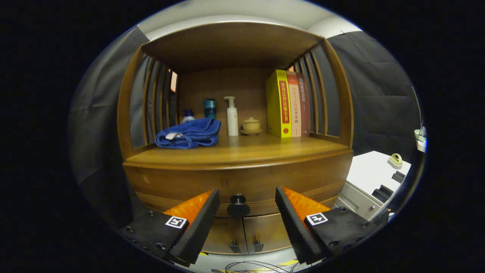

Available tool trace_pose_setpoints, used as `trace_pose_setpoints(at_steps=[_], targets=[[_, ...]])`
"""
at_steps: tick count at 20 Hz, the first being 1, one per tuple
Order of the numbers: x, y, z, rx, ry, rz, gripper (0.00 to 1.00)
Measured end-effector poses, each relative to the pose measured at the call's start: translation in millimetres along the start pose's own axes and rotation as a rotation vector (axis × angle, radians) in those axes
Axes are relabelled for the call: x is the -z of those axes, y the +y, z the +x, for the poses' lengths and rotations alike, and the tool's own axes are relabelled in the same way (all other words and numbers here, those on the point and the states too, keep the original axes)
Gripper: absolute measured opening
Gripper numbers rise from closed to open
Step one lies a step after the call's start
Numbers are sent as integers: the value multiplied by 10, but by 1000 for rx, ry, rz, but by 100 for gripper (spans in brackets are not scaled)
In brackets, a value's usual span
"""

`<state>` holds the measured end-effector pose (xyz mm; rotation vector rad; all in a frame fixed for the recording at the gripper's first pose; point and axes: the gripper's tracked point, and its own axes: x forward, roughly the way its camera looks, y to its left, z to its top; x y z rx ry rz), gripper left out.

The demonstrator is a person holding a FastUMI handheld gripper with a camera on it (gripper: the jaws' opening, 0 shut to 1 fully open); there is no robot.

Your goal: Pull open the drawer, take out the items inside it, and place them on the countertop above the cabinet.

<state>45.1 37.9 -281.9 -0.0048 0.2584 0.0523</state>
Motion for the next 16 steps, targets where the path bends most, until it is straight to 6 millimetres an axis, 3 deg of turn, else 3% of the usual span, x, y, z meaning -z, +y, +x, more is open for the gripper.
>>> trace_pose_setpoints(at_steps=[4, 10, 12, 16], targets=[[321, 67, 156, -4, 45, 13, 96], [445, 119, 383, -1, 67, -21, 67], [447, 119, 357, 3, 61, -53, 57], [450, 116, 340, -1, 53, -61, 47]])
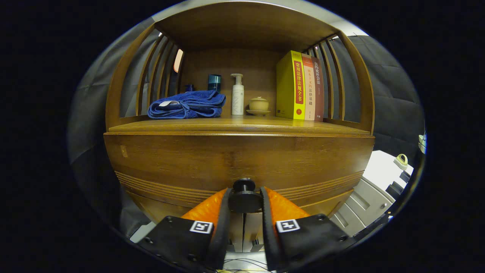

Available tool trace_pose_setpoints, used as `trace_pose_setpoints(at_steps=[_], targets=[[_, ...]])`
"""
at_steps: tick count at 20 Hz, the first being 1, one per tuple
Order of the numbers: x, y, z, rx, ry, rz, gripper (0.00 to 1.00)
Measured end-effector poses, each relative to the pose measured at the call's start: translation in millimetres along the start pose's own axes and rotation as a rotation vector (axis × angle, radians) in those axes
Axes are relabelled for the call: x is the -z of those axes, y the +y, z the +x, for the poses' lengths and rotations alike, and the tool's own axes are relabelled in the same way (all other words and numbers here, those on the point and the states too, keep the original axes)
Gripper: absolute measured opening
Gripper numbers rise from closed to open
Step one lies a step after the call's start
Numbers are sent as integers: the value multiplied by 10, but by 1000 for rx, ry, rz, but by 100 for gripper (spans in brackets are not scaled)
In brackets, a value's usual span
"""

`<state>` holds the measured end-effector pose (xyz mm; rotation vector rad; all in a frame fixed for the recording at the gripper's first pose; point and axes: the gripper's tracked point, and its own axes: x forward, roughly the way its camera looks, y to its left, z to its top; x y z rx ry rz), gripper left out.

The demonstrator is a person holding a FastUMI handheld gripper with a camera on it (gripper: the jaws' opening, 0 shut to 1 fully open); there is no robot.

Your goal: Pull open the drawer, take out the items inside it, and place them on the countertop above the cabinet.

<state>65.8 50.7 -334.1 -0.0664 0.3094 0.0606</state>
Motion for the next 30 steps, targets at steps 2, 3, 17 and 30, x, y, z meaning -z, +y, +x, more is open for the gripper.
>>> trace_pose_setpoints(at_steps=[2, 3, 17, 30], targets=[[10, -3, 4, 7, 10, 7, 43], [20, -10, 14, 8, 15, 6, 42], [73, -65, -797, -3, 52, 45, 39], [217, -59, -1300, -10, 100, 42, 39]])
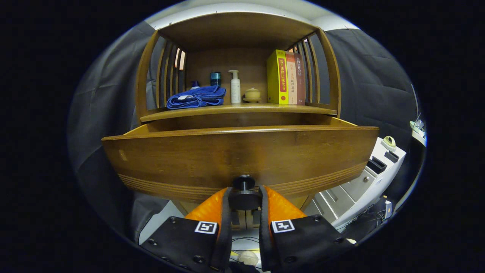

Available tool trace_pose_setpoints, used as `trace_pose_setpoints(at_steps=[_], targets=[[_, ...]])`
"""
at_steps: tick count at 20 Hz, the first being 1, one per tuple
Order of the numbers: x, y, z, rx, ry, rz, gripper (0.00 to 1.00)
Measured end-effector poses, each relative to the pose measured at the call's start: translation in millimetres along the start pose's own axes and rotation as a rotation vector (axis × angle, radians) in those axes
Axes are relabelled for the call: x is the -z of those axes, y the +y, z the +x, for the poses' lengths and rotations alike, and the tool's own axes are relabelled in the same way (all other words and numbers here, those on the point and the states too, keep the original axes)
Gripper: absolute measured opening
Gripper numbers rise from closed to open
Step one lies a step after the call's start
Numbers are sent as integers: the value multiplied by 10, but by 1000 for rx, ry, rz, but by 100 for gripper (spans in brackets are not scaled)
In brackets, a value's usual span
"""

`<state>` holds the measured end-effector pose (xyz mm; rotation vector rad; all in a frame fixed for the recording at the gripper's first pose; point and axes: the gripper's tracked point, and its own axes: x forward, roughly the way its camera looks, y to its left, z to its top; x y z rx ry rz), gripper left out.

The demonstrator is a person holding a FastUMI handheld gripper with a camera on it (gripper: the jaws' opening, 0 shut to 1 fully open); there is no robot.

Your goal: Pull open the drawer, take out the items inside it, and place them on the countertop above the cabinet.

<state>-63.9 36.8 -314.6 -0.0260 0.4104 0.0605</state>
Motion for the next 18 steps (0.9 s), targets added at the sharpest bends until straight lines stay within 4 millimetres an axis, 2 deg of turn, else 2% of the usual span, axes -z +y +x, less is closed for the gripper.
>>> trace_pose_setpoints(at_steps=[3, 8, 18], targets=[[37, -5, -128, 0, 1, 0, 39], [122, -59, -449, 3, 9, 0, 39], [221, -79, -699, 11, 52, 18, 39]])
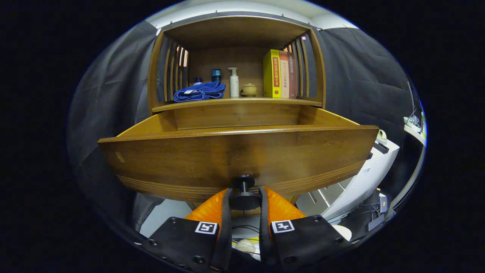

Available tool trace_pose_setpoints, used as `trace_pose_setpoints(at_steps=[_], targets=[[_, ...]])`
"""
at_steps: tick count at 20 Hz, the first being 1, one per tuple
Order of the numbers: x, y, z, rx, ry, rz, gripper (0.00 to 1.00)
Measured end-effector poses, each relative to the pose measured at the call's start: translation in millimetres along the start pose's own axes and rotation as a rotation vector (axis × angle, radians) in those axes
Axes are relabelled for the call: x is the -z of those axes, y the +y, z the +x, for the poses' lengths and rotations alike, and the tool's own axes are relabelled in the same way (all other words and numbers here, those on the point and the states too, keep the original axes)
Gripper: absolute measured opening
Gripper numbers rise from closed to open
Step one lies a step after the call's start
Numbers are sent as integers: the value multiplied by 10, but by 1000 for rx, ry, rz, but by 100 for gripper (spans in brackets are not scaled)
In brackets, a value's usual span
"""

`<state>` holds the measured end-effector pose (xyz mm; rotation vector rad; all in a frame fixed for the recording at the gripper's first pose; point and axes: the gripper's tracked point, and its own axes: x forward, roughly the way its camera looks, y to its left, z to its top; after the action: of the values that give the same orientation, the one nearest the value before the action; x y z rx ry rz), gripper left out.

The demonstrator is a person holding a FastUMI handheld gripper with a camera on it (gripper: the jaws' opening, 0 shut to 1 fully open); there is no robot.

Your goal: Pull open the drawer, take out the items inside it, and place them on the countertop above the cabinet.

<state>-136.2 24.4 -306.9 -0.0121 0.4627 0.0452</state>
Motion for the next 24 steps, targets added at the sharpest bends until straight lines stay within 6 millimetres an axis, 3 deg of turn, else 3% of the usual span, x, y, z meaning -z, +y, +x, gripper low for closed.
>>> trace_pose_setpoints(at_steps=[7, 10, 13, 18, 21, 24], targets=[[5, -10, -56, 0, 12, 23, 41], [-180, -86, -117, 45, -45, 19, 56], [-315, -29, -262, 45, -56, 2, 72], [-888, 5, -457, 35, -113, -48, 98], [-1325, 9, -445, 27, -163, -17, 98], [-1604, -51, -301, 39, -163, 13, 98]])
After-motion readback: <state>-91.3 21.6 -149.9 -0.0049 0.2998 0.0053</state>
